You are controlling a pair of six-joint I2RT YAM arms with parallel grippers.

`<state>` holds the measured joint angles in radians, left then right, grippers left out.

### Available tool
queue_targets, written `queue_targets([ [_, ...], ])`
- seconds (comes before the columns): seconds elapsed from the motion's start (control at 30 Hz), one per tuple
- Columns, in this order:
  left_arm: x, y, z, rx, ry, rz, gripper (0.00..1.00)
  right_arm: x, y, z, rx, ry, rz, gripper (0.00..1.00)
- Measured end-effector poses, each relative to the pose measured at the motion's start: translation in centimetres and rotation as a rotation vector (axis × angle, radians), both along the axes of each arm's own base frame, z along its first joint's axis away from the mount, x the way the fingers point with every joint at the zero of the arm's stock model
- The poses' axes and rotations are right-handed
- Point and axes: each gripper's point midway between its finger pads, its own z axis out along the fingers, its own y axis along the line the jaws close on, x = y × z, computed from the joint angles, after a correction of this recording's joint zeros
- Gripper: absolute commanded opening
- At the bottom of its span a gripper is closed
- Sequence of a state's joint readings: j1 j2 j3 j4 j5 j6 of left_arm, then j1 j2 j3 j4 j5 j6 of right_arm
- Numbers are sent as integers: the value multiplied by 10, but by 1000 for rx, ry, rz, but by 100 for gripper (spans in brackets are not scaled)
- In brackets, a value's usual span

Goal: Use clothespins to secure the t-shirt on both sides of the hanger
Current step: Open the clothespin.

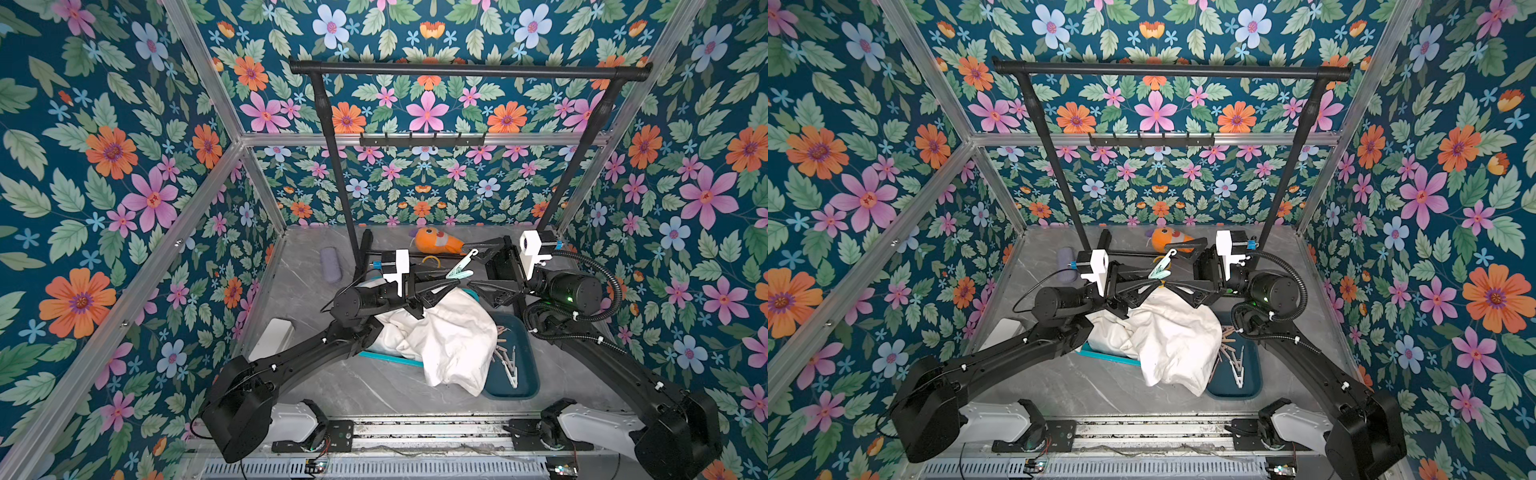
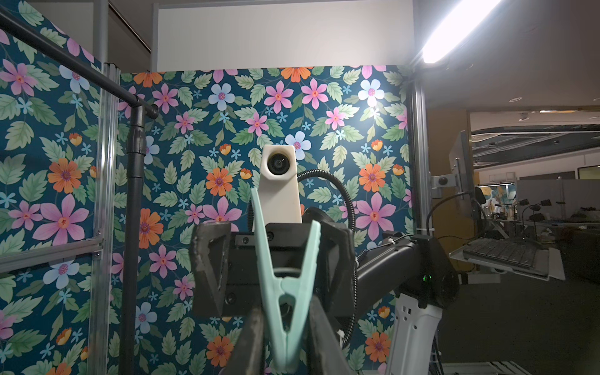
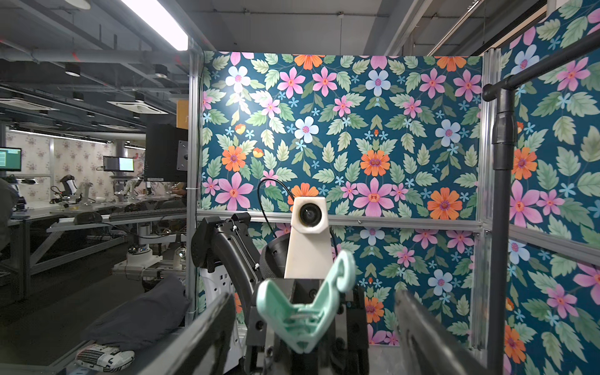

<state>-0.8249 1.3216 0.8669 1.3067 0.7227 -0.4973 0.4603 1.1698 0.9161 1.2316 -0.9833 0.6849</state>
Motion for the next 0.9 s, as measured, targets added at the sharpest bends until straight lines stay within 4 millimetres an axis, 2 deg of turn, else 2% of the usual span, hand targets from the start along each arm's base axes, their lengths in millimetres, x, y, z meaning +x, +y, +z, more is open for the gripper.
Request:
queue_targets([
  [0.23, 0, 0, -1, 1, 1, 0, 0, -7, 4, 4, 2, -6, 24, 63],
  [0.57, 0, 0, -1, 1, 0, -1, 0, -9, 5, 6, 3, -14, 29, 50],
  [0.67, -1, -1, 0, 0, -4, -5, 0, -9, 6, 6, -2, -10, 32, 49],
  [0.9, -3, -2, 0, 3, -6, -14, 0, -9, 6, 8, -5, -7, 35, 37],
])
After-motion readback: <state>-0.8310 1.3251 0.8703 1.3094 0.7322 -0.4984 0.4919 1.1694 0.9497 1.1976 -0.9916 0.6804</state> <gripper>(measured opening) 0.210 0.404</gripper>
